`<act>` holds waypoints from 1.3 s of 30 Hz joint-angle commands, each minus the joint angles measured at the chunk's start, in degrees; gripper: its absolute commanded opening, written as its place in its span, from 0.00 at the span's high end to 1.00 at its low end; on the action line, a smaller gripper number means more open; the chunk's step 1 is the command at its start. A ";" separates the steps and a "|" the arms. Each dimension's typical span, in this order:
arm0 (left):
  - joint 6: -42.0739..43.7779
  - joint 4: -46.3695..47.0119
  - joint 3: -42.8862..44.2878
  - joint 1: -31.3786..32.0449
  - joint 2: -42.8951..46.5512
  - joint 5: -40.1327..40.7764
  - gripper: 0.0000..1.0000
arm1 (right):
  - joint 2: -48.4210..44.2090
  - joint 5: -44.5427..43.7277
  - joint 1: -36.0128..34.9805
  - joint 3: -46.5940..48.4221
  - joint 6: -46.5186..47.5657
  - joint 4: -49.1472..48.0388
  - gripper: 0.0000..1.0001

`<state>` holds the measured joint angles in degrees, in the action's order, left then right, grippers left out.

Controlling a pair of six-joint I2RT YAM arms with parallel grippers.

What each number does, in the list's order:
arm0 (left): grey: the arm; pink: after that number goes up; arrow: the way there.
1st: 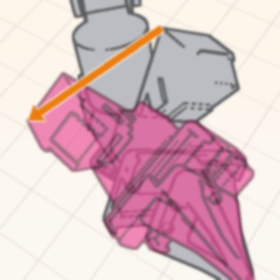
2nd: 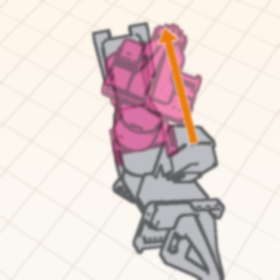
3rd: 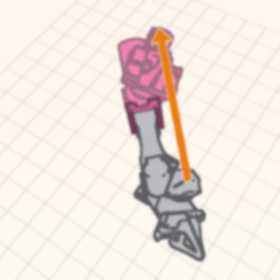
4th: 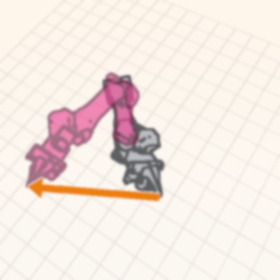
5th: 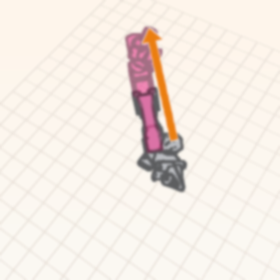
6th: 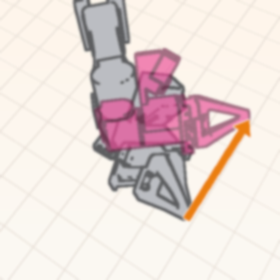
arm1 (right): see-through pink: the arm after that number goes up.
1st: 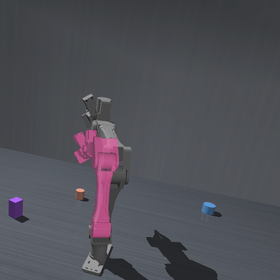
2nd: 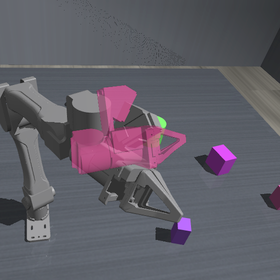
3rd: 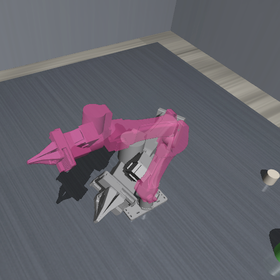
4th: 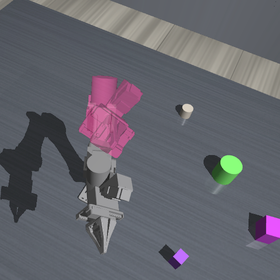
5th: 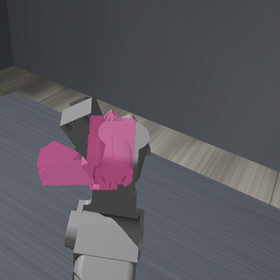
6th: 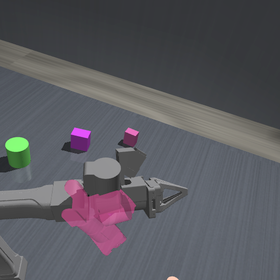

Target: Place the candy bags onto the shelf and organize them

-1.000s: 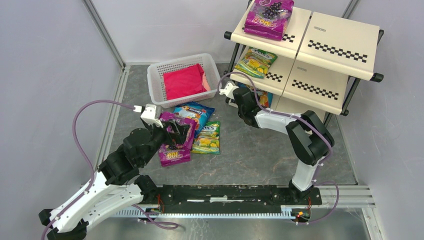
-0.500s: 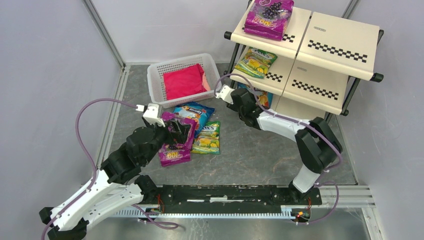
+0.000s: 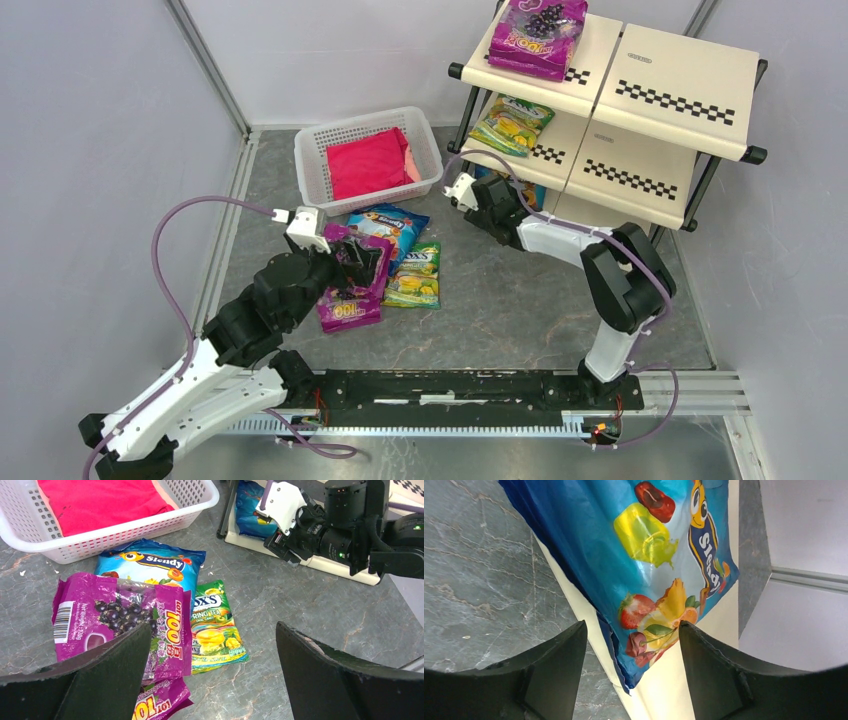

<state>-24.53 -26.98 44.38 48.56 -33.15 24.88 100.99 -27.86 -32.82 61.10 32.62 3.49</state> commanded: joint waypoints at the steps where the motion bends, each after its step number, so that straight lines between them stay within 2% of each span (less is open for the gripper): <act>1: 2.36 0.97 0.18 -0.13 0.45 1.23 0.00 | 1.71 1.51 2.06 5.05 0.32 1.05 0.25; 4: 2.30 1.02 -0.06 -0.13 0.49 1.08 0.00 | 2.92 1.46 2.77 6.26 0.44 0.57 0.29; 11: 2.58 1.34 0.18 -0.09 -0.29 0.70 0.00 | 6.61 -0.97 2.81 9.13 1.77 -0.97 0.55; 14: 2.56 1.31 0.01 -0.13 -0.05 0.76 0.00 | 7.50 -0.95 2.78 10.25 1.99 -1.33 0.60; 19: 2.52 1.32 -0.08 -0.08 -0.02 0.78 0.00 | 8.89 -3.20 2.84 10.76 3.97 -3.00 0.62; 22: 2.52 1.33 -0.08 -0.13 -0.23 0.69 0.00 | 9.01 -4.45 2.69 9.87 4.34 -3.05 0.70; 23: 2.60 1.53 -0.16 -0.13 -0.33 0.74 0.00 | 8.68 -4.60 2.45 9.47 3.87 -3.05 0.68; 28: 2.53 2.81 -0.61 -0.13 -1.18 1.01 0.00 | 2.79 -8.78 -1.79 4.12 -0.25 -6.41 0.34; 33: 1.78 3.04 -1.52 -0.13 -2.51 -1.29 0.00 | -3.40 -12.33 -6.37 0.36 -14.09 -2.24 0.21; 36: -1.93 0.59 -0.52 -0.13 -3.58 -5.01 0.00 | -6.57 -10.49 -10.21 -2.47 -22.24 2.17 0.18; 39: -6.77 -1.18 0.38 -0.13 -3.70 -11.51 0.00 | -12.00 -3.71 -14.04 -7.79 -29.18 3.86 0.14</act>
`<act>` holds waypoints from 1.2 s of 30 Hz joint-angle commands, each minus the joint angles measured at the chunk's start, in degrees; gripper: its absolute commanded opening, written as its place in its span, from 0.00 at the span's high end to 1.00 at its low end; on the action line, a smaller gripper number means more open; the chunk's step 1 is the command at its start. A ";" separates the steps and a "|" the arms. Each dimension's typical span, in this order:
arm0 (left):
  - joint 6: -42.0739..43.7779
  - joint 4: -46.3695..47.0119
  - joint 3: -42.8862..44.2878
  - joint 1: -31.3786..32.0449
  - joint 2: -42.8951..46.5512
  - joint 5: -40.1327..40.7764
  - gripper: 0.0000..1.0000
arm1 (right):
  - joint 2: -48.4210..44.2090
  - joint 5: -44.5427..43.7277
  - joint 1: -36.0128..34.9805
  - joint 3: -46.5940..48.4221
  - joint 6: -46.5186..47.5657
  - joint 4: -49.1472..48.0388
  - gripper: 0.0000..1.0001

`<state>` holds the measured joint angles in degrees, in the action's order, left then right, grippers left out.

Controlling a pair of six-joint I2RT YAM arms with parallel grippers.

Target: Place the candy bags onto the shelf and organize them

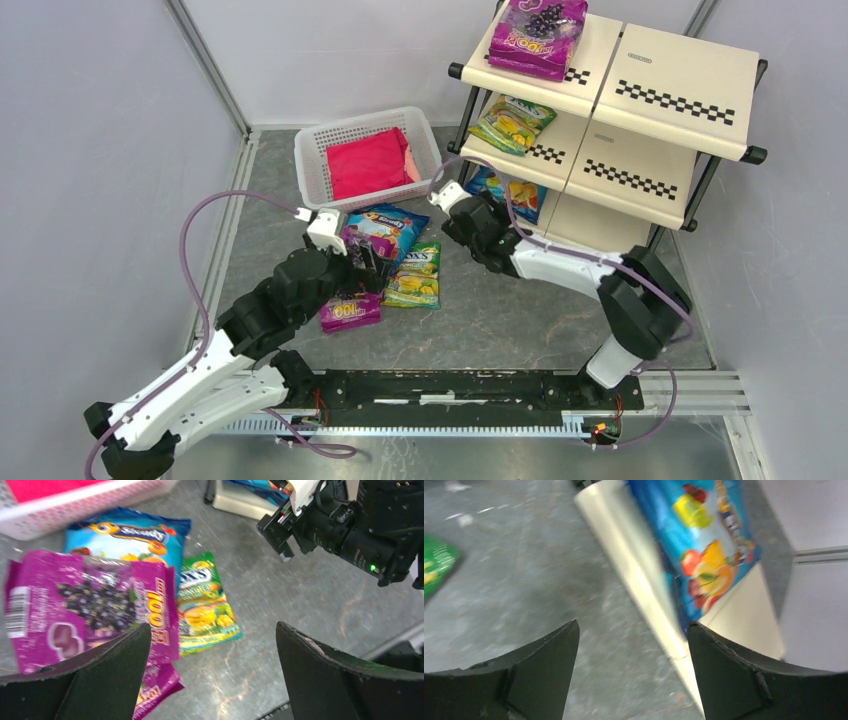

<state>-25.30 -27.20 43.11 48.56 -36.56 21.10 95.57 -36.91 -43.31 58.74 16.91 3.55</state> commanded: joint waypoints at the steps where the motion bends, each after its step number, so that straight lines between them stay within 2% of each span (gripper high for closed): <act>1: -7.44 -1.15 1.58 -0.13 -0.11 -9.59 0.00 | -8.39 10.47 -4.17 -7.02 -15.54 4.01 0.14; 6: -13.45 -2.44 0.01 -0.13 -0.01 -13.58 0.00 | -17.11 28.43 -6.31 -16.54 -24.92 2.41 0.13; 10: -17.74 -7.20 0.30 -0.13 -1.58 -10.26 0.00 | -23.48 34.12 -6.48 -23.44 -29.89 -2.58 0.11; 12: -18.42 -9.86 0.98 -0.13 -1.53 -6.62 0.00 | -25.49 36.71 -6.44 -26.05 -33.12 -8.44 0.10; 14: -17.84 -11.83 2.27 -0.13 -1.81 -2.14 0.00 | -26.03 42.61 -6.44 -28.66 -36.85 -15.78 0.08; 17: -14.97 -14.34 5.18 -0.19 -5.34 4.05 0.00 | -24.07 46.36 -6.48 -30.14 -42.52 -24.98 0.07; 20: -6.55 -15.92 8.18 -2.02 -12.39 7.31 0.00 | -19.85 50.11 -6.43 -28.09 -45.28 -29.48 0.07; 22: -1.75 -16.95 10.05 -7.44 -17.69 7.45 0.00 | -17.69 53.18 -6.44 -26.96 -45.03 -31.11 0.07; 26: 2.83 -14.50 11.50 -23.10 -24.60 -0.13 0.00 | -15.90 58.34 -5.42 -26.64 -44.07 -32.64 0.07; 30: 1.18 -10.65 12.52 -31.04 -27.30 -2.57 0.00 | -16.33 61.61 -4.86 -29.13 -43.70 -35.15 0.06; 34: -2.76 -7.02 10.95 -37.89 -27.75 -9.09 0.00 | -17.28 65.75 -2.80 -32.30 -43.86 -37.15 0.07; 36: -3.49 -3.52 8.64 -40.08 -27.34 -16.13 0.00 | -18.38 67.44 -1.18 -33.98 -43.64 -37.39 0.07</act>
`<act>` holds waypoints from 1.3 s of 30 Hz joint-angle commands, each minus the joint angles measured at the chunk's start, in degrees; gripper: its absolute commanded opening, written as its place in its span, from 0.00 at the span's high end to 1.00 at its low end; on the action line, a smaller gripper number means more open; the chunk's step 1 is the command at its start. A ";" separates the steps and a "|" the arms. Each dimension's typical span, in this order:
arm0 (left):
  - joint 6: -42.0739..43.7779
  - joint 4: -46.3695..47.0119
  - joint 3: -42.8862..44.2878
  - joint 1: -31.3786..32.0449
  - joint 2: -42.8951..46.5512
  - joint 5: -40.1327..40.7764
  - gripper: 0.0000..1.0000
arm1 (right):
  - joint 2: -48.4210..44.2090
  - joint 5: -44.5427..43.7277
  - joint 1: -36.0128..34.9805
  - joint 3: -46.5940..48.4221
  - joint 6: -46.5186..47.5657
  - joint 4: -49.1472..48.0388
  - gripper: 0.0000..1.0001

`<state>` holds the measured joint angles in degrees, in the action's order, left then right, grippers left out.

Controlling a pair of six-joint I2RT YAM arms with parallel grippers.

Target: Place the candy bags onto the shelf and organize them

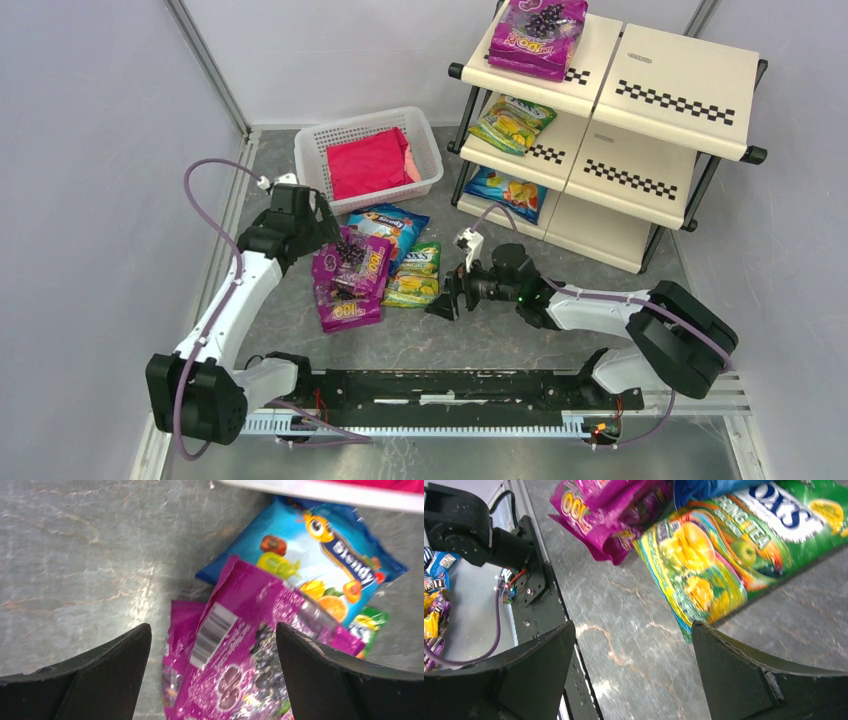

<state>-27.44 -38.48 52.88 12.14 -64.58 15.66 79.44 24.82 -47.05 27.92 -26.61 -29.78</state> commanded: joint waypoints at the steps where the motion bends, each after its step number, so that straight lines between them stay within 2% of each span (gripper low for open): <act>1: -2.01 9.74 -2.52 -4.22 1.01 -14.43 0.00 | -2.74 6.62 3.65 -3.74 0.27 -3.94 0.07; 4: -3.54 13.19 -5.36 -4.49 1.01 -21.65 0.02 | -4.43 7.98 6.68 -5.25 2.13 -2.62 0.06; 7: -4.46 11.84 -6.48 -4.58 0.87 -20.59 0.05 | -5.73 8.62 9.11 -5.60 3.97 -0.55 0.06; 11: -6.36 12.50 -8.92 -4.58 2.18 -21.60 0.14 | -5.73 8.77 9.81 -5.78 3.41 -1.42 0.06; 14: -7.59 13.46 -10.42 -4.56 3.78 -23.84 0.27 | -4.66 9.88 9.80 -5.47 2.37 -2.46 0.06; 19: -9.27 15.22 -12.95 -4.58 5.39 -29.39 0.59 | -3.94 10.26 9.80 -5.17 0.70 -3.24 0.02; 24: -10.37 17.38 -14.06 -4.58 6.31 -37.87 0.78 | -1.89 10.84 9.74 -3.31 -2.24 -3.22 0.02; 26: -11.79 19.31 -14.91 -4.58 7.07 -42.07 0.82 | -0.53 11.32 9.74 -2.71 -4.17 -4.09 0.02; 32: -20.16 28.13 -17.92 -4.50 9.53 -54.90 0.92 | 2.18 11.38 9.80 -4.32 -14.98 -12.74 0.02; 39: -31.59 41.02 -20.35 -4.50 14.23 -61.33 0.98 | 2.73 9.68 8.98 -11.03 -34.83 -37.77 0.02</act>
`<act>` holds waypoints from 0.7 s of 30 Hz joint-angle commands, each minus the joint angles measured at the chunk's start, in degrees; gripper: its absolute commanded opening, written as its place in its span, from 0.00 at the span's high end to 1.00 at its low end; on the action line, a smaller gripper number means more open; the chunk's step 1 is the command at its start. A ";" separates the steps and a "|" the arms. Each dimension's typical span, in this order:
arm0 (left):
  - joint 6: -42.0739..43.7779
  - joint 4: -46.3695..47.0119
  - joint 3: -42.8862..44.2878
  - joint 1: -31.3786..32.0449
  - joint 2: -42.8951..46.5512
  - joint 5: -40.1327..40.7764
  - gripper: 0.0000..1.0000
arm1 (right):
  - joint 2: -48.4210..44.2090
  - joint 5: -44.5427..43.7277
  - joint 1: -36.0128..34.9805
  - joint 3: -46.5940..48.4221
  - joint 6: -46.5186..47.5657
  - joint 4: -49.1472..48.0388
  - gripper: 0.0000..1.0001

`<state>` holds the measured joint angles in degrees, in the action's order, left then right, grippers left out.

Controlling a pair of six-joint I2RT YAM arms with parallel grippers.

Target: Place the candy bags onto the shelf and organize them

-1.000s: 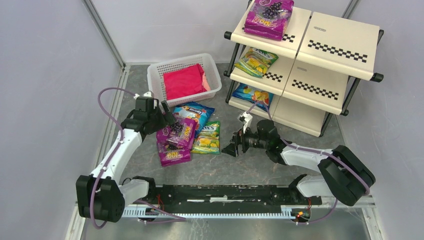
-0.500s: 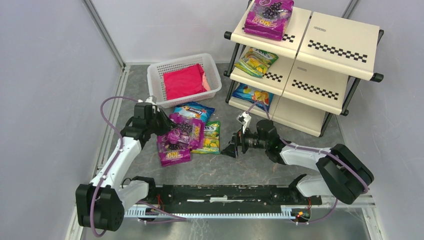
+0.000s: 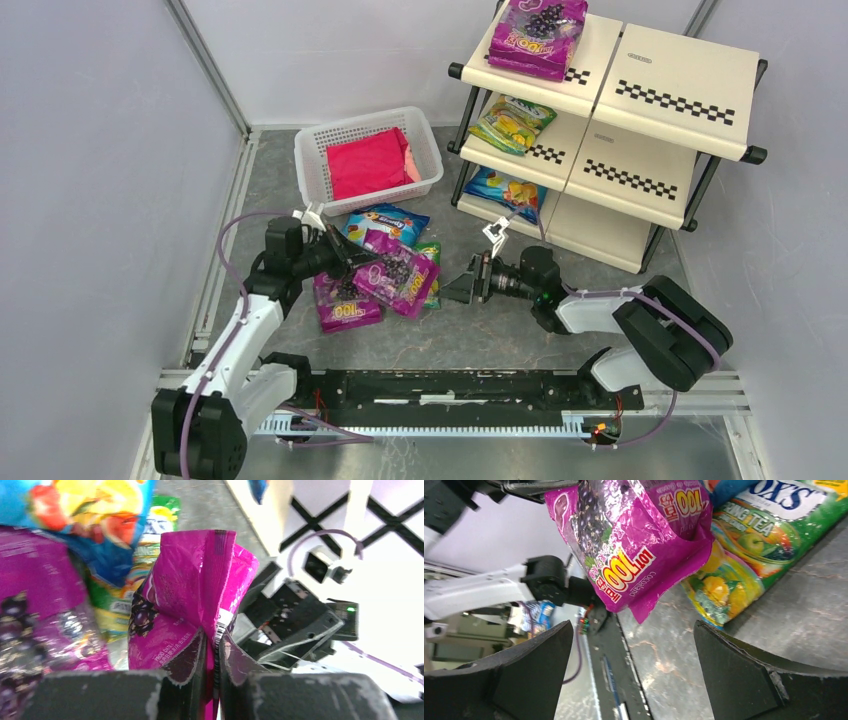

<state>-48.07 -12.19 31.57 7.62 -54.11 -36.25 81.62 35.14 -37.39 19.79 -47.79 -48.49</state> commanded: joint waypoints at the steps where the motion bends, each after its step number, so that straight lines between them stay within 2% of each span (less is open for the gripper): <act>1: -12.67 16.24 0.78 0.03 4.15 -10.09 0.98 | 0.73 -1.44 -1.02 -3.46 -15.69 -21.86 0.02; 8: -25.90 28.25 -0.07 0.03 6.43 -11.76 0.98 | 1.71 -10.32 -5.56 -6.05 -22.67 -36.04 0.02; 14: -38.91 42.17 -3.47 0.03 8.29 -11.90 0.98 | 1.08 -16.54 -9.07 -3.22 -18.45 -35.43 0.02; 21: -46.21 47.07 -4.25 0.12 11.21 -11.62 0.98 | 2.54 -21.68 -11.07 3.12 -13.77 -32.32 0.02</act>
<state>-84.29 23.35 26.02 7.62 -46.04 -46.00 83.29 17.98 -47.35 18.61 -65.28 -78.67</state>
